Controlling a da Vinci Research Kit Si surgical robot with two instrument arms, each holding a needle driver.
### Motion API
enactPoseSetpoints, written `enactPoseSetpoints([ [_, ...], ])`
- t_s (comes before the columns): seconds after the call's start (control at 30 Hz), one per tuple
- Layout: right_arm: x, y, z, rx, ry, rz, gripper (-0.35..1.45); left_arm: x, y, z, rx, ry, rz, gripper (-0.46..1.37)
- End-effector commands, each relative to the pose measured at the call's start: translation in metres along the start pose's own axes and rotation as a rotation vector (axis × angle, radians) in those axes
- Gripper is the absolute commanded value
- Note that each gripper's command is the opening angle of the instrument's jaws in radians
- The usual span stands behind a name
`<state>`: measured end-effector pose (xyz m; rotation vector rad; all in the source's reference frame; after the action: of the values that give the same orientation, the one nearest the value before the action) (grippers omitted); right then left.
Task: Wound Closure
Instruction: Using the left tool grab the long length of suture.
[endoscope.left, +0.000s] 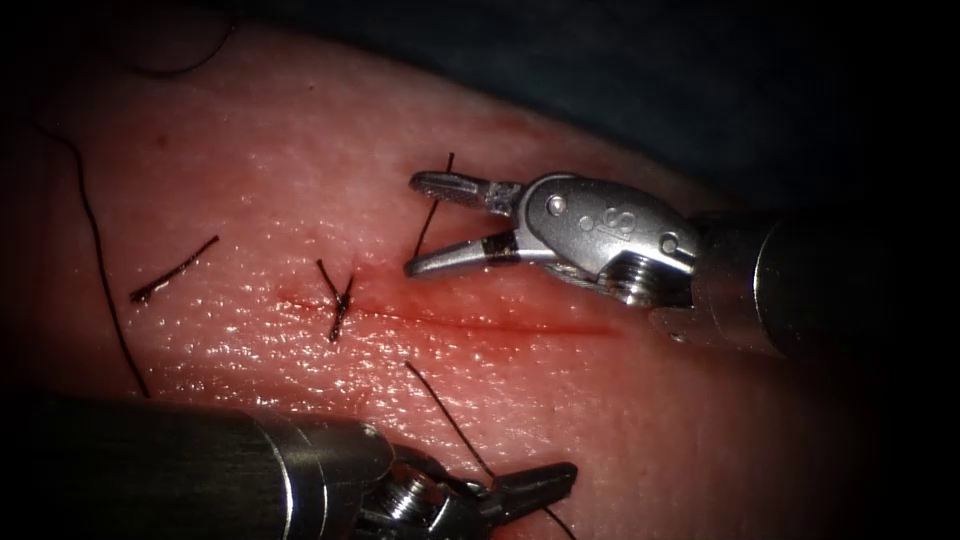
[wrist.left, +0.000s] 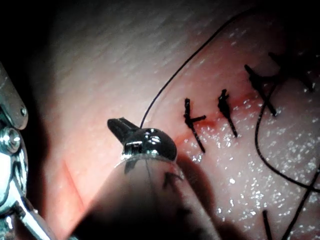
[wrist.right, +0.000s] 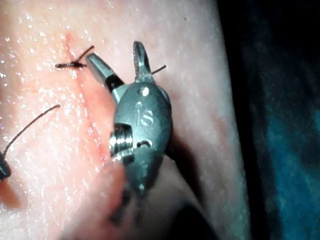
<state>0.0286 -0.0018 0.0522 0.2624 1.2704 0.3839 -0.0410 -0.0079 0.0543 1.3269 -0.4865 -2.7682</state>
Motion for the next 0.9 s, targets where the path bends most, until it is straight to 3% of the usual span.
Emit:
enactPoseSetpoints([
  [0.03, 0.0, 0.0, 0.0, 0.003, 0.0, 0.0, 0.81, 0.0, 0.0002, 0.0, -0.005, -0.002, 0.006, -0.04],
  [0.1, 0.0, 0.0, 0.0, 0.003, 0.0, 0.0, 0.81, 0.0002, 0.0005, -0.0002, -0.013, -0.005, 0.01, 0.0],
  [0.33, -0.0001, 0.0001, 0.0, 0.001, 0.0, 0.0, 0.81, 0.0012, 0.001, -0.0004, -0.014, -0.038, 0.054, 0.41],
  [0.6, -0.0001, 0.0001, 0.0, 0.001, 0.0, 0.0, 0.81, 0.0012, 0.002, 0.001, -0.005, -0.161, 0.181, 0.57],
  [0.77, -0.0001, 0.0, 0.0, 0.002, 0.0, 0.0, 0.81, 0.0005, 0.0032, 0.0023, 0.001, -0.18, 0.253, 0.61],
  [0.9, 0.0, 0.0, 0.0, 0.003, 0.0, 0.0, 0.81, -0.0004, 0.0036, 0.0029, -0.032, -0.198, 0.28, 0.55],
])
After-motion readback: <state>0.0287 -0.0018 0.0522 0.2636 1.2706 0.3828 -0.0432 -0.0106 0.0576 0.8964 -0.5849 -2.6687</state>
